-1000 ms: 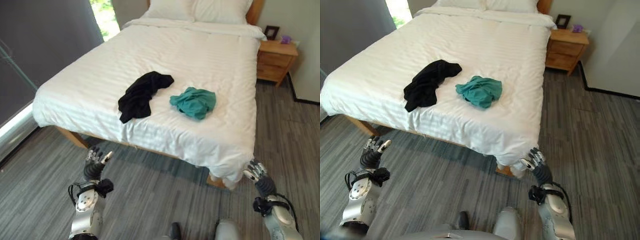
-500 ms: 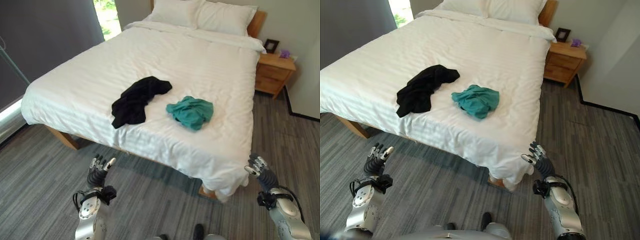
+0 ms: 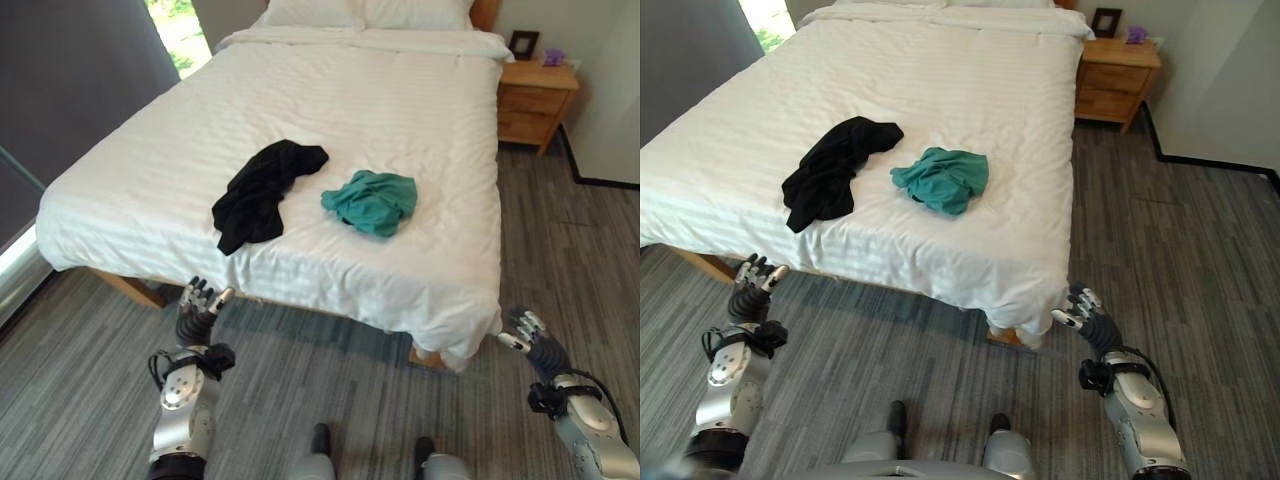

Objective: Pick up bed clothes into laundry basket.

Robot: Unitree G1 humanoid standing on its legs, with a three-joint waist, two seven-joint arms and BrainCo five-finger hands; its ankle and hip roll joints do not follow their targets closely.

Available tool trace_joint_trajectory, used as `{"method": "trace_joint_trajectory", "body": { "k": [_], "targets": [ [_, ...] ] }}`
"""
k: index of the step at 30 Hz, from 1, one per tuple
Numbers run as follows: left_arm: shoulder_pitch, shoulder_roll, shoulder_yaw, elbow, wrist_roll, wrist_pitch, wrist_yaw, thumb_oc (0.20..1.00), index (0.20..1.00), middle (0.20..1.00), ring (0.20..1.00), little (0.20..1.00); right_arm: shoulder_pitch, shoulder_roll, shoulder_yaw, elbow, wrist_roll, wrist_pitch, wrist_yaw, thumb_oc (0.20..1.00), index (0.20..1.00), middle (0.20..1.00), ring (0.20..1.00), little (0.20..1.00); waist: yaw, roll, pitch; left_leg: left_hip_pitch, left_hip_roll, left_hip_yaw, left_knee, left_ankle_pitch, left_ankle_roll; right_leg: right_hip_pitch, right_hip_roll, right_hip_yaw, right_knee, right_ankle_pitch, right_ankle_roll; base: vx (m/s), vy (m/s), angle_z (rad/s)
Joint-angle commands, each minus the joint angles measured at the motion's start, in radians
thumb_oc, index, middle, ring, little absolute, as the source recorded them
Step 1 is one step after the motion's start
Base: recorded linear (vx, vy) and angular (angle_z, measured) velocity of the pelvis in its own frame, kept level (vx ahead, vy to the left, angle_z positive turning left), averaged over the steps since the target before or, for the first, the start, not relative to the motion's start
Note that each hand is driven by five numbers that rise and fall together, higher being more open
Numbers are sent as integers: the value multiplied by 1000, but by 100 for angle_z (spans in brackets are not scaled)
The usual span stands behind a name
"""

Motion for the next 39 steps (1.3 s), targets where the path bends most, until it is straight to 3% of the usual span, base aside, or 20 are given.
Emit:
{"method": "trace_joint_trajectory", "body": {
  "k": [1, 6, 8, 11, 14, 17, 18, 20, 21, 23, 28, 39],
  "targets": [
    [-31, 82, 34, -69, 45, -62, 13, 1000, 1000, 1000, 1000, 1000, -103, -13, 61, -32, -75, -21, 44, 1000, 1000, 1000, 1000, 1000, 6, -46, -19, 41, -11, 6, -35, 83, 17, 114, -21, -22, -104, 84, 31, 72, 146, -33],
    [-27, 85, 17, -74, 42, -64, 11, 1000, 1000, 1000, 1000, 1000, -224, -70, 123, -12, -163, -12, 29, 1000, 1000, 1000, 1000, 1000, 27, -57, -22, 35, -25, 9, -42, 74, 29, 102, -35, -22, -115, 100, 45, 45, 87, -3],
    [-4, 82, -7, -86, 37, -59, 0, 1000, 1000, 1000, 1000, 1000, -416, -124, 210, 61, -280, -6, -18, 1000, 1000, 1000, 1000, 1000, 55, -65, -19, 30, -35, 3, -45, 69, 37, 103, -43, -31, -127, 109, 53, 29, 63, 2],
    [17, 82, -19, -99, 32, -57, -6, 1000, 1000, 1000, 1000, 1000, -539, -128, 264, 125, -319, 0, -43, 1000, 1000, 1000, 1000, 1000, 77, -73, -16, 24, -39, -3, -47, 69, 40, 101, -45, -37, -132, 115, 57, -2, 19, 4],
    [69, 108, -58, -125, -46, -53, -34, 1000, 1000, 1000, 1000, 1000, -1029, -118, 474, 521, -414, 36, -120, 1000, 1000, 1000, 1000, 1000, 181, -94, 18, -38, -53, -42, -46, 88, 43, 72, -48, -69, -133, 134, 57, -111, -5, 26],
    [89, 126, -56, -130, -55, -52, -44, 1000, 1000, 1000, 1000, 1000, -1153, -108, 510, 657, -440, 45, -136, 1000, 1000, 1000, 1000, 1000, 207, -98, 30, -61, -56, -56, -44, 96, 43, 61, -44, -78, -134, 139, 55, -67, -12, 34],
    [110, 141, -54, -133, -71, -51, -52, 1000, 1000, 1000, 1000, 1000, -1250, -89, 535, 796, -463, 56, -150, 1000, 1000, 1000, 1000, 1000, 242, -97, 44, -88, -63, -76, -43, 105, 42, 51, -43, -92, -138, 142, 54, -79, -18, 22],
    [112, 144, -52, -134, -80, -51, -56, 1000, 1000, 1000, 1000, 1000, -1290, -84, 545, 865, -469, 55, -157, 1000, 1000, 1000, 1000, 1000, 249, -95, 48, -104, -65, -87, -41, 109, 41, 45, -42, -103, -139, 143, 54, -54, -21, 35],
    [136, 138, -66, -158, -111, -45, -69, 1000, 1000, 1000, 1000, 1000, -1362, -83, 529, 1016, -452, 65, -175, 1000, 1000, 1000, 1000, 1000, 291, -85, 65, -142, -76, -120, -38, 121, 40, 33, -42, -138, -143, 144, 53, -24, -29, 64],
    [166, 134, -84, -182, -129, -38, -91, 1000, 1000, 1000, 1000, 1000, -1418, -119, 555, 1095, -486, 72, -168, 1000, 1000, 1000, 1000, 1000, 321, -74, 78, -171, -83, -150, -37, 133, 39, 27, -44, -165, -143, 144, 55, -3, -19, 63],
    [181, 125, -123, -188, -140, -26, -108, 1000, 1000, 1000, 1000, 1000, -1506, -228, 619, 1131, -529, 72, -174, 1000, 1000, 1000, 1000, 1000, 352, -69, 85, -205, -94, -185, -39, 144, 38, 19, -47, -202, -143, 131, 61, 38, -1, 38],
    [109, 152, -190, -186, -137, -27, -102, 1000, 1000, 1000, 1000, 1000, -1661, -338, 727, 1119, -543, 69, -209, 1000, 1000, 1000, 1000, 1000, 337, -91, 81, -227, -100, -191, -34, 143, 35, 12, -51, -216, -143, 123, 67, 14, -1, 0]
  ]
}}
